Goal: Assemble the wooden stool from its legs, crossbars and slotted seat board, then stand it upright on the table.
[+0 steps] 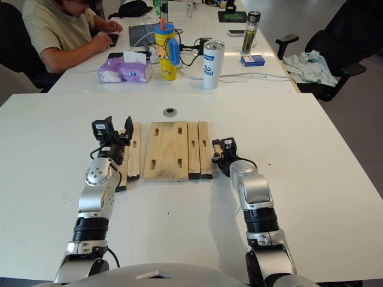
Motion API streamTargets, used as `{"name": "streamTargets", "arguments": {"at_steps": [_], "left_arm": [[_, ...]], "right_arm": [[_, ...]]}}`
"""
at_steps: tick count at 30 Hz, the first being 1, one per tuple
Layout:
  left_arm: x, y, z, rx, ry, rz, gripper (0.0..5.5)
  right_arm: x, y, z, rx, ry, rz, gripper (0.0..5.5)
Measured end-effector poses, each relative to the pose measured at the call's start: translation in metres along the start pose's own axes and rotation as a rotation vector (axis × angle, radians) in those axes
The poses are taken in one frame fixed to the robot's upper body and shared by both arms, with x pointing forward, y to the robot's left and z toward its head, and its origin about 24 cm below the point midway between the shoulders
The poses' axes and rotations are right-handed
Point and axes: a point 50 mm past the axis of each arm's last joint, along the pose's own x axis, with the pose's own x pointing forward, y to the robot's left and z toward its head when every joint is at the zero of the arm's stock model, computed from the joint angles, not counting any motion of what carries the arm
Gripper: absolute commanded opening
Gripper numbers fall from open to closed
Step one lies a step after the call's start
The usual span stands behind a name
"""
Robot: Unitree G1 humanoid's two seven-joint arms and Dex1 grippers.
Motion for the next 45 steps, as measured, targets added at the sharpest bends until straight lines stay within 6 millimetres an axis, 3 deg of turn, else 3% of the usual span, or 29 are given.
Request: {"name": "streamTargets", "arguments": {"at_steps": [4,8,11,15,23,34,45], "left_arm": [[0.002,0.000,0.001,-0.051,0.001,-0.012,3.13],[0.004,-0.011,-0.001,-0.200,0.053,-0.145,3.13],[0.005,-0.027,0.004,-0.355,0.082,-0.285,3.13],[0.003,-0.050,0.019,-0.661,0.119,-0.487,3.13],[0.010,-0.064,0.045,-0.982,0.150,-0.649,3.13],[0.008,-0.075,0.047,-0.975,0.208,-0.729,3.13],[0.008,-0.068,0.049,-0.995,0.190,-0.732,1.45]], "right_arm": [[0.001,-0.007,0.002,0.001,-0.071,-0.054,1.30],[-0.006,-0.018,0.028,-0.011,-0.340,-0.106,1.30],[-0.011,-0.004,0.045,0.016,-0.479,0.056,1.30],[-0.021,0.020,0.059,-0.090,-0.630,0.288,1.30],[-0.037,0.034,0.057,-0.232,-0.780,0.451,1.30],[-0.042,0.042,0.053,-0.286,-0.811,0.515,1.30],[-0.045,0.044,0.054,-0.277,-0.831,0.532,1.30]]}}
